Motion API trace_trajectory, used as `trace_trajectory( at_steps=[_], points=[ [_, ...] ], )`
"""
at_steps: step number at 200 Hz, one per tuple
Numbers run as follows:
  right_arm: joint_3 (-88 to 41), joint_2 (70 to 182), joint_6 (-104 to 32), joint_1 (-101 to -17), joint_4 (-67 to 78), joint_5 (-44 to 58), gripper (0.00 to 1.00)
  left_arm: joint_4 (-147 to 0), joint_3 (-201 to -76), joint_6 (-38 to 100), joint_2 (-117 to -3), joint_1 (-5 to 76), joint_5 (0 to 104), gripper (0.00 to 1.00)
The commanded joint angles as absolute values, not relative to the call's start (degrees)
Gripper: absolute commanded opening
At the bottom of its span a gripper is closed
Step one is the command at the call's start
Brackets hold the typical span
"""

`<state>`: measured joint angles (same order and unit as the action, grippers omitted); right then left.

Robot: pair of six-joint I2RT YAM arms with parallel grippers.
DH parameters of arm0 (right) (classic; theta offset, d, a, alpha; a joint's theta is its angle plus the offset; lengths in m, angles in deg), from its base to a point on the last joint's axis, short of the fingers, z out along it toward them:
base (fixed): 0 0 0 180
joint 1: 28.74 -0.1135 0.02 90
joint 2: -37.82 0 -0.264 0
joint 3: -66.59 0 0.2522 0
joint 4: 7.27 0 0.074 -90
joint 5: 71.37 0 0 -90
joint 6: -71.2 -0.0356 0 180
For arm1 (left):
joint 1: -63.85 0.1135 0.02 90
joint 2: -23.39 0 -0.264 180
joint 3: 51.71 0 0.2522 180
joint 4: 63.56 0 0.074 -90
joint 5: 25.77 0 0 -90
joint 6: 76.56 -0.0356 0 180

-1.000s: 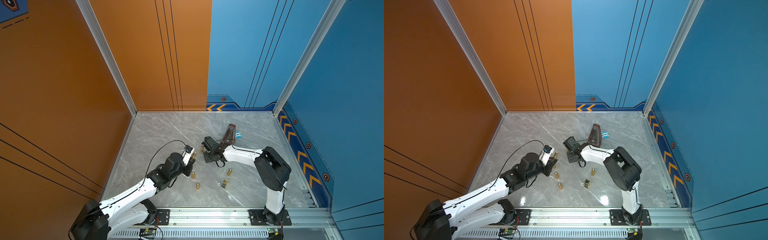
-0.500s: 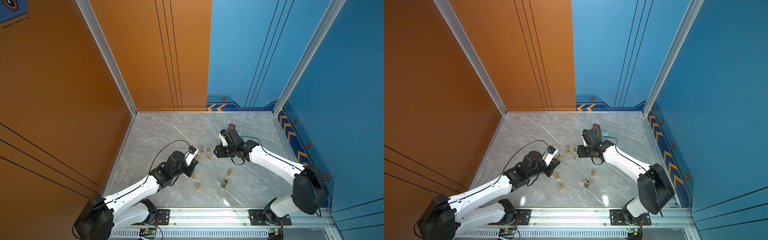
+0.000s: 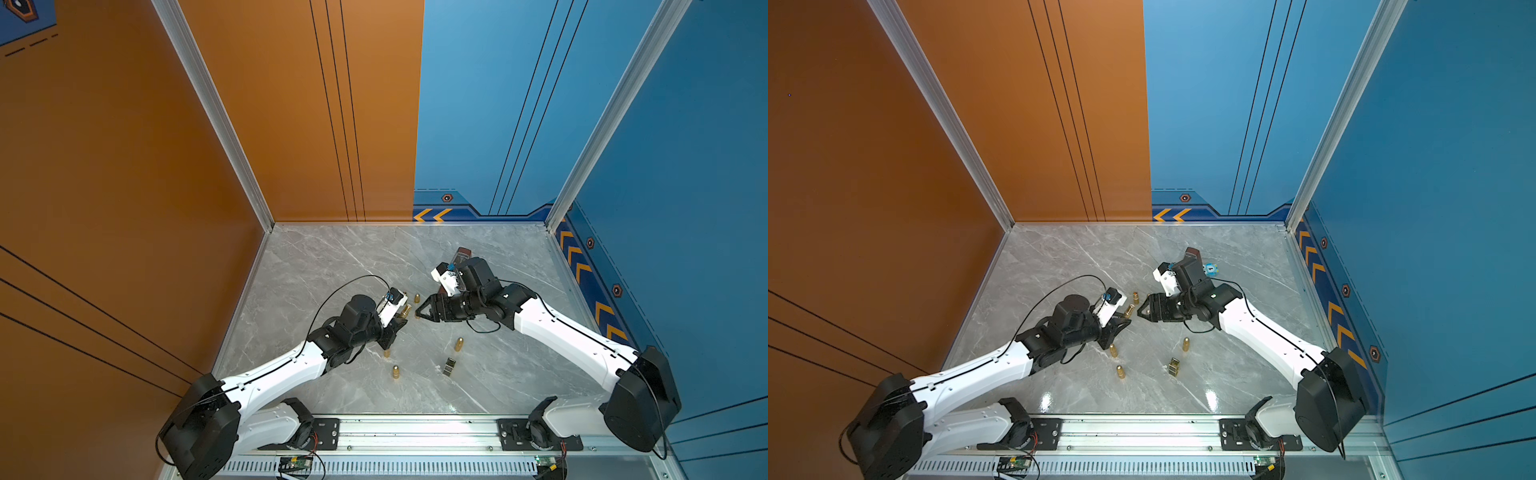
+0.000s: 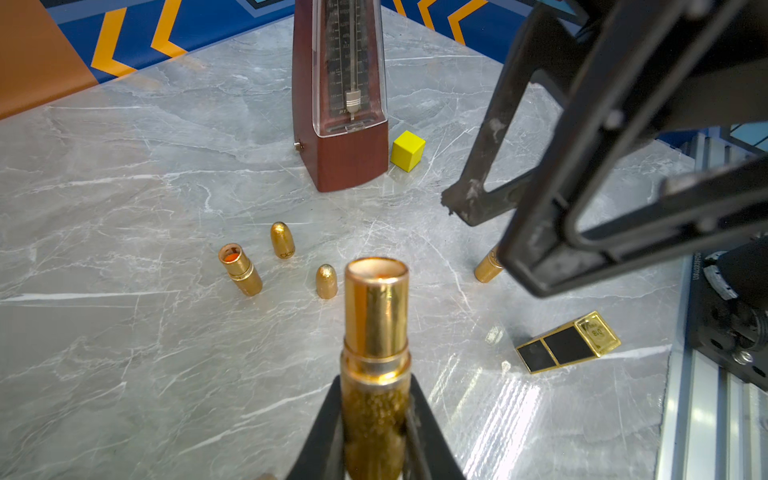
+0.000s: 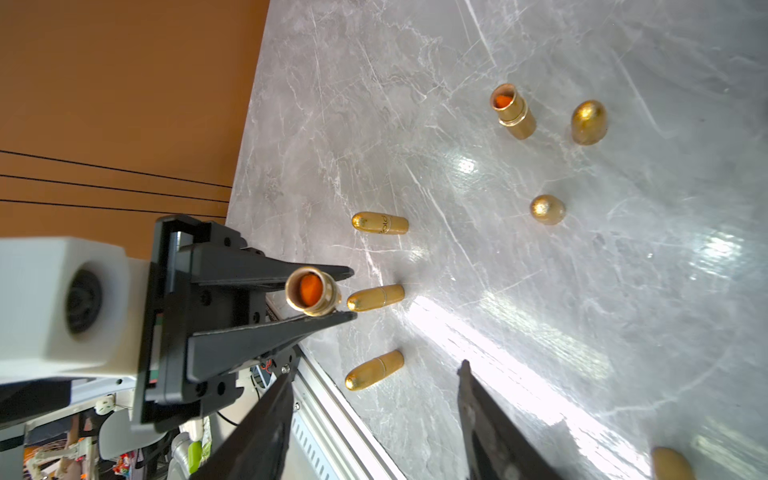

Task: Open the lipstick cap
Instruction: Place the lipstick at the center of the board.

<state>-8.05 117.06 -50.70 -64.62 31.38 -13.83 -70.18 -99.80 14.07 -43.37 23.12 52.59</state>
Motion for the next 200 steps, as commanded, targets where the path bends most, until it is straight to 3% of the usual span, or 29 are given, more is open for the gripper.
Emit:
trace_trajectory(
  at_steps=[1,200],
  points=[
    [-9.18,117.74,-52.72,-65.66,29.7,-17.05,0.64,-68.71,-102.1,12.59,-44.17,22.43,50.13,0.0],
    [-10.27,123.18,-55.62,-67.41,24.78,-17.7,0.29,-68.75,-104.13,11.36,-45.38,20.7,51.15,0.0]
  ],
)
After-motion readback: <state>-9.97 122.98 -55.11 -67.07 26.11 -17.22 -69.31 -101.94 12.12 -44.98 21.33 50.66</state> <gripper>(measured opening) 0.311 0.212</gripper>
